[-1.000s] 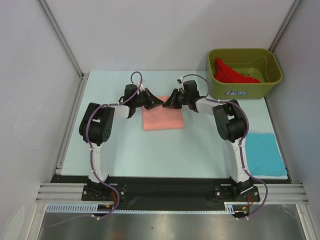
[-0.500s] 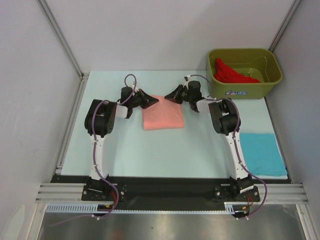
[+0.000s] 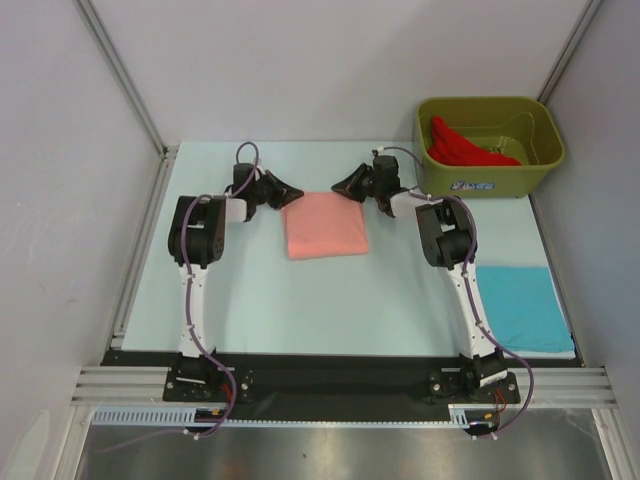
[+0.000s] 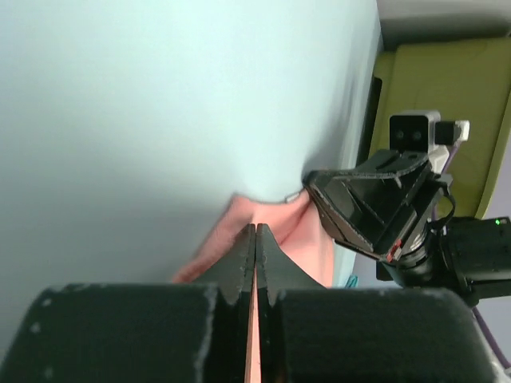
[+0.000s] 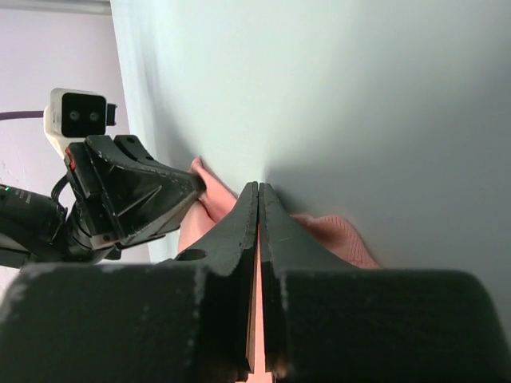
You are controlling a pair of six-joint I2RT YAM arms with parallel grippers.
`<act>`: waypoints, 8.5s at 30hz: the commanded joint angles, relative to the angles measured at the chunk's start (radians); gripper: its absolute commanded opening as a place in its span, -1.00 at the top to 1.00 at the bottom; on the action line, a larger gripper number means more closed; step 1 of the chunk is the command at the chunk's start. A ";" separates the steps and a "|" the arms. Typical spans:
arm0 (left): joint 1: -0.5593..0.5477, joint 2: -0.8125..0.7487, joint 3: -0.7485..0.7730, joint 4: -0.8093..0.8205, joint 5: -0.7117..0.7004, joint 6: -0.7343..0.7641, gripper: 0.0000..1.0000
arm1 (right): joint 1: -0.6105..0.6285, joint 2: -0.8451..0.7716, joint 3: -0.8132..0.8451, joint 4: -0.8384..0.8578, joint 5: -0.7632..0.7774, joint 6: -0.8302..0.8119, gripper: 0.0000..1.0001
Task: Fold and stack the t-shirts
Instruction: Fold the tshirt, then neatly place the folded tshirt to the corner
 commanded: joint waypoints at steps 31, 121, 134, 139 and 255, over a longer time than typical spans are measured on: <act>-0.162 -0.570 -0.377 -0.315 -0.026 0.281 0.74 | -0.010 -0.409 0.056 -0.728 -0.202 -0.517 0.81; -0.928 -0.208 -0.019 -0.572 -1.231 1.275 -0.07 | -0.347 -1.186 -0.837 -1.004 0.060 -0.589 -0.36; -0.863 -0.166 0.063 -0.600 -1.172 1.299 0.95 | -0.283 -1.095 -0.834 -0.934 -0.003 -0.558 -0.53; -0.836 -0.304 0.011 -0.615 -1.100 1.276 0.99 | -0.272 -1.014 -0.805 -0.847 -0.118 -0.483 -0.61; -0.816 -1.762 -0.517 -1.120 -0.403 0.759 -0.24 | -0.139 -1.218 -0.419 -1.434 1.169 -0.070 1.00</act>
